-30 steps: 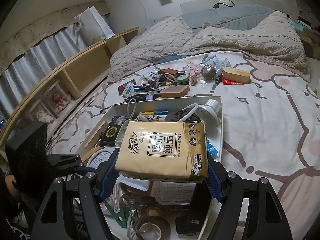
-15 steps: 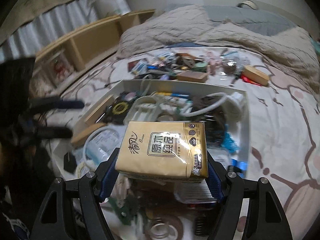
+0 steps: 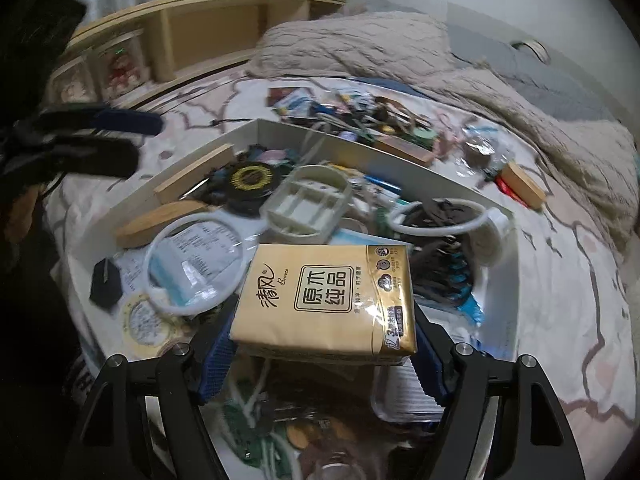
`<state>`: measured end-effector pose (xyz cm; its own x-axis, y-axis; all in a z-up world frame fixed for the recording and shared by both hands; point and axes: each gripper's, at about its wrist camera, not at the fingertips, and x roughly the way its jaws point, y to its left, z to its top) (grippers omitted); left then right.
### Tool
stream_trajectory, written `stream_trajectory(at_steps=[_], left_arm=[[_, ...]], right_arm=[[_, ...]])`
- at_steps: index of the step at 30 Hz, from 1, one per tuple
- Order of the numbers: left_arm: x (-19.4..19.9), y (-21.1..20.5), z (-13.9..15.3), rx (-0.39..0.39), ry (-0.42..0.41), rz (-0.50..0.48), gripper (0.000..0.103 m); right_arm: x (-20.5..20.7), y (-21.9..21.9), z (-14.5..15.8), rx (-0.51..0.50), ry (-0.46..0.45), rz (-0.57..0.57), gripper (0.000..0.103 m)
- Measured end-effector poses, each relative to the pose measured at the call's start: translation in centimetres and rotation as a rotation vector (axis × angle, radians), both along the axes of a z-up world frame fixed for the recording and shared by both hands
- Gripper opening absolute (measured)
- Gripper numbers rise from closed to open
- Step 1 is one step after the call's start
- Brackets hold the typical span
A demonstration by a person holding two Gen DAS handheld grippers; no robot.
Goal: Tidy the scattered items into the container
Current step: 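Open the left gripper dropping the clothespin while the right gripper releases the tissue pack into the tray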
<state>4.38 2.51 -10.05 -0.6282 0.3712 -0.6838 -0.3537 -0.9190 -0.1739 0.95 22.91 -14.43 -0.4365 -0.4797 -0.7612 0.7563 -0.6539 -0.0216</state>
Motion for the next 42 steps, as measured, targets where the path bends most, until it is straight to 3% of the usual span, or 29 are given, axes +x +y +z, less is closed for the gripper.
stream_trajectory(at_steps=[3,7,10,11,21,26,31,38,42], left_arm=[[0.0,-0.1,-0.1,0.002,-0.002,0.002,0.079],[-0.1,-0.2,-0.3,0.001,-0.006,0.007,0.079],[-0.1,-0.4,-0.3,0.001,-0.007,0.014,0.079],[-0.1,-0.5,-0.4,0.001,-0.008,0.015,0.079],[-0.2,-0.9,-0.6,0.002,-0.011,0.027,0.079],[-0.2,-0.9,-0.7,-0.002,-0.014,0.022,0.079],[-0.3,-0.9,-0.7,-0.002,-0.02,0.026,0.079],[-0.5,-0.9,-0.9,-0.006,-0.022,0.031,0.079],[-0.7,-1.1,-1.0,-0.005,-0.025,0.036,0.079]], right_arm=[[0.6,-0.4,-0.1,-0.012,-0.038,0.055,0.077],[1.3,-0.6,-0.1,-0.002,-0.013,0.084,0.078],[1.0,0.2,0.5,-0.035,0.001,0.035,0.1],[0.9,0.5,0.7,-0.053,0.007,0.029,0.101],[-1.0,3.7,2.0,-0.098,0.021,-0.072,0.101],[-1.6,5.0,2.3,-0.121,-0.007,-0.063,0.101],[-3.0,5.8,2.2,-0.125,0.006,-0.165,0.101],[-5.4,5.4,1.3,-0.033,0.077,-0.283,0.101],[-5.3,4.8,0.5,0.01,0.068,-0.25,0.101]])
